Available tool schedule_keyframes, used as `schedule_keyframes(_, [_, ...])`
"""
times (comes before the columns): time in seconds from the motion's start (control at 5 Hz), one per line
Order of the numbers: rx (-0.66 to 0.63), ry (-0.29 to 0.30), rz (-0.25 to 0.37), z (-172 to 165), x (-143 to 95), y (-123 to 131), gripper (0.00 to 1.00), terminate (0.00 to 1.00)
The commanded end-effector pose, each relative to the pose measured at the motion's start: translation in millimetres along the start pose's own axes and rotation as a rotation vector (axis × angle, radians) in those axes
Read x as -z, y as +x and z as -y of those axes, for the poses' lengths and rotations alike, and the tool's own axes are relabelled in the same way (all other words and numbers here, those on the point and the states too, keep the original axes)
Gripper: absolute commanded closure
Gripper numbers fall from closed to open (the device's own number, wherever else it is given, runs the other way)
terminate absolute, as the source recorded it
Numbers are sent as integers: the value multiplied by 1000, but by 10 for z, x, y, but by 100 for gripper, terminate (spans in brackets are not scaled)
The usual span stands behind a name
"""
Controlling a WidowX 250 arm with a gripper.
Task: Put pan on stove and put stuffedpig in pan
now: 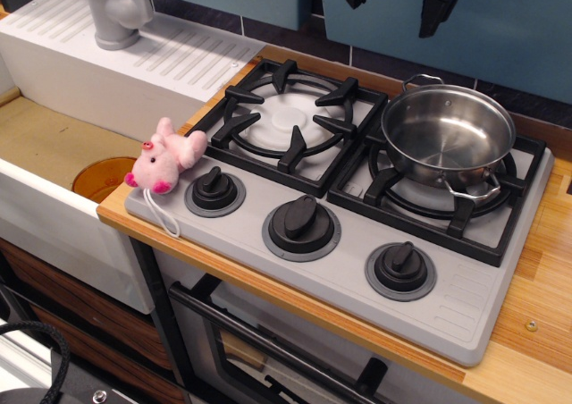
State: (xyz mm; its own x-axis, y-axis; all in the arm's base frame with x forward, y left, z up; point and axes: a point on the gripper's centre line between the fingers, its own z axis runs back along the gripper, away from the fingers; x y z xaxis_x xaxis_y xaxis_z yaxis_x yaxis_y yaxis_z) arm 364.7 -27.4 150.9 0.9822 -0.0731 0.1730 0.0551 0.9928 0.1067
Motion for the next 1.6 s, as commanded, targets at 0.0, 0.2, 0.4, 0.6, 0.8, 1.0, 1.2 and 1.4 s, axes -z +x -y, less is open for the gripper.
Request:
schedule_keyframes(0.0, [0,0,0,0,0,0,0,0])
schedule_keyframes(0.2, [-3,-18,56,53,279,-18,0,0])
schedule_keyframes(0.4, [-8,-29,105,114,524,-17,0,0])
schedule_keyframes(0.6, [4,-38,146,125,703,-16,0,0])
schedule_keyframes(0.8, [5,-36,171,134,818,-22,0,0])
schedule_keyframes(1.0, [7,-48,168,140,908,-29,0,0])
schedule_keyframes(1.2, [9,-47,151,150,935,-49,100,0])
schedule_keyframes(1.4, [15,-61,139,158,937,-64,100,0])
